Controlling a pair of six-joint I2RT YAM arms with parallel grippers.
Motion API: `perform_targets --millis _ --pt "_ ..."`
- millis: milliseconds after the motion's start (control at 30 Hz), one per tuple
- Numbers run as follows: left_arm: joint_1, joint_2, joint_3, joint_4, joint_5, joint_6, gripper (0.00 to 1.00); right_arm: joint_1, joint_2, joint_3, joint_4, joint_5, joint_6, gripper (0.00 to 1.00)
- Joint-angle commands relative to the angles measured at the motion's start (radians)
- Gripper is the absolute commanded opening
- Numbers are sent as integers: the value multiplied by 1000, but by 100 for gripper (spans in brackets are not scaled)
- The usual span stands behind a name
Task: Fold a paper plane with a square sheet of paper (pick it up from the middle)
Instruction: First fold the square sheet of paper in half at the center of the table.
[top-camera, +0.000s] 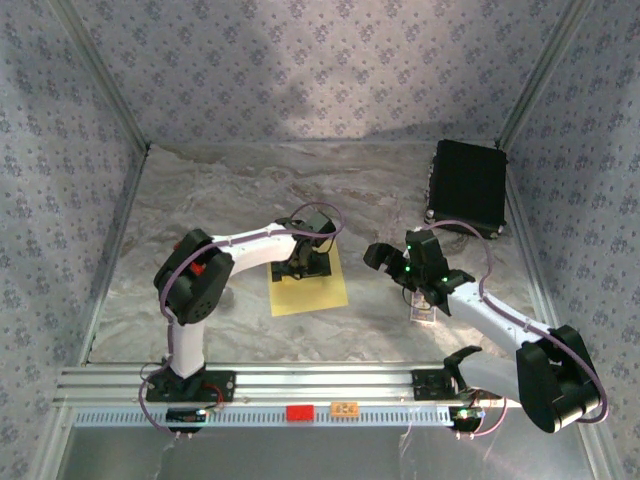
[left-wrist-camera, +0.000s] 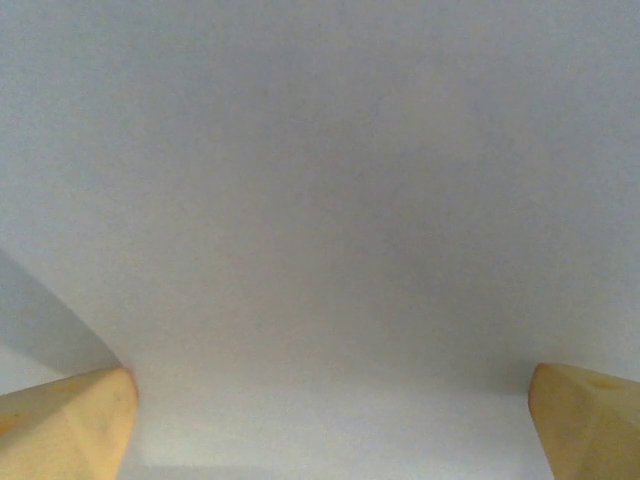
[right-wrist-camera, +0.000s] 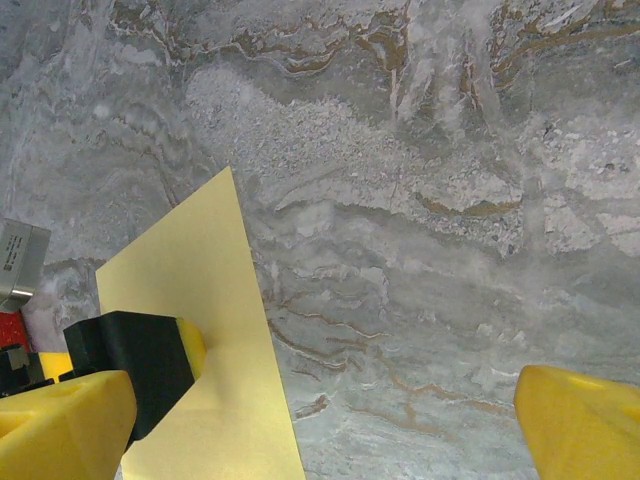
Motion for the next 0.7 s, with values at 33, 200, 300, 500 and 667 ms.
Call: perform_targets --millis 33,200,300,500,667 --pt "5 -48 5 -15 17 11 100 -1 -14 -9 -20 18 10 99" --pt "5 -34 8 -12 30 8 100 -1 -14 -11 -19 18 11 99" --pt "6 -15 7 -11 38 5 100 0 -13 -12 -17 18 12 99" --pt "2 15 0 -4 44 5 100 0 -11 -14 -17 21 12 99" --pt "-1 48 -19 -4 44 4 100 -1 -5 -10 -14 17 11 99"
